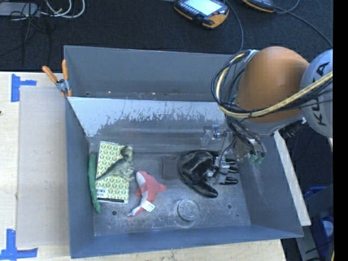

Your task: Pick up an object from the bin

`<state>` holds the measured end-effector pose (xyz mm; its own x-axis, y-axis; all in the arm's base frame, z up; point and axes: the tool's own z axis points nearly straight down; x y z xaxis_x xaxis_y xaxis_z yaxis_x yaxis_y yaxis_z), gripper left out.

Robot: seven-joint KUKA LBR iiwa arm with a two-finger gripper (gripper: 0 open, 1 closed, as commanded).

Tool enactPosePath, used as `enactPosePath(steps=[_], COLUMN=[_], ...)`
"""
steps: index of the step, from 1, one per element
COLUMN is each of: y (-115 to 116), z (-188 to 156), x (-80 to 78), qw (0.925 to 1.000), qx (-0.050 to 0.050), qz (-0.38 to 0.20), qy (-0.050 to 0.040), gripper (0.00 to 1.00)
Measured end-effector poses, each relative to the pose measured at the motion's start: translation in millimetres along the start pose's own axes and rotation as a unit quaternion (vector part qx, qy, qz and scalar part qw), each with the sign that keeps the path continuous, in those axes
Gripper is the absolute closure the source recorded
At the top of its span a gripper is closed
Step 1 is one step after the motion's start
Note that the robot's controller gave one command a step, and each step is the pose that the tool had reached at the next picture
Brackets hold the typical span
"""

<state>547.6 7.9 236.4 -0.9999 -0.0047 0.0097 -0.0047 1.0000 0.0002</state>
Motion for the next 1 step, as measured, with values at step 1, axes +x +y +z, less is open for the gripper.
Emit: enactPosePath(steps=[1], y=[-0.1], z=[-4.4], x=[-1.4], qw=[1.0], qx=[0.0], qz=[0.0], qy=[-0.0041], gripper=[0.0])
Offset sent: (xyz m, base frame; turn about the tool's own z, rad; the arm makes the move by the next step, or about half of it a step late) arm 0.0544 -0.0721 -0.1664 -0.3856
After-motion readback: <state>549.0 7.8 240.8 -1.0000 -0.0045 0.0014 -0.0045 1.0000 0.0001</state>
